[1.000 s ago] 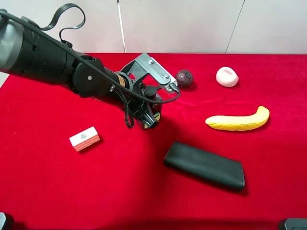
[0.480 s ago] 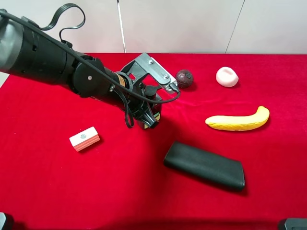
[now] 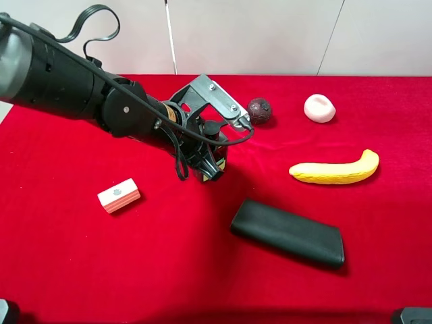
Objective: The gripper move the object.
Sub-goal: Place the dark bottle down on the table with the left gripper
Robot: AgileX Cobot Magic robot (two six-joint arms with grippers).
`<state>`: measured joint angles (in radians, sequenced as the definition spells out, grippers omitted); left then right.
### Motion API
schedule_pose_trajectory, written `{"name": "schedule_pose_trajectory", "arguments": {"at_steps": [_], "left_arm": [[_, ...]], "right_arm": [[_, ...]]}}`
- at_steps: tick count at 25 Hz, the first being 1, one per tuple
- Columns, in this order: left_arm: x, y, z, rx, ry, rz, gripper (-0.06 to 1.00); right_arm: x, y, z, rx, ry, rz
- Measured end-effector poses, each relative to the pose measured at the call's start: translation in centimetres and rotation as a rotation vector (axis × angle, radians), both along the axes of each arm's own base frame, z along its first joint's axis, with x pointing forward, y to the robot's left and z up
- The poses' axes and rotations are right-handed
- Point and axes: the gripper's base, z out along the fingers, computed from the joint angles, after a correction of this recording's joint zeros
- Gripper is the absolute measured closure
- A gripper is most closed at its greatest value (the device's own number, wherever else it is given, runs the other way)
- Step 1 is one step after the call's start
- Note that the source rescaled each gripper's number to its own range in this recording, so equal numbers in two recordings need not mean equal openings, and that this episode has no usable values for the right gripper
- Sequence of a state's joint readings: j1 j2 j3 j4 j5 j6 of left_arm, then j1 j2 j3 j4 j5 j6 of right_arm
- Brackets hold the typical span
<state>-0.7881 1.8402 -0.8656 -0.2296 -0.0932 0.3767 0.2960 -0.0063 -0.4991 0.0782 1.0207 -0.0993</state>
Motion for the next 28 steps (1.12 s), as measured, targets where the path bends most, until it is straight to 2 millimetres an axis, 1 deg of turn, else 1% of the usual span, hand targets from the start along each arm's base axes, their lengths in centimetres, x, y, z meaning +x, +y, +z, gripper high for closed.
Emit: {"name": "schedule_pose_trajectory", "arguments": {"at_steps": [3,15,21,28], "left_arm": [[-0.1,0.1,0.1,0.004,0.007,-0.002,0.94],[-0.5,0.5,1.9,0.001,0.023,-0.007,0.94],[0.2,1.9,3.0,-0.002,0.029,0.033,0.94],[1.8,4.5,3.9,0.012,0.03,0.102,0.94]], "right_arm": [[0.0,0.0,0.0,0.0,0.0,0.0],[0.0,0.0,0.0,0.003,0.001,0.002],[0.0,0.1,0.0,0.008,0.002,0.005],[-0.1,0.2,0.0,0.018,0.005,0.012]]}}
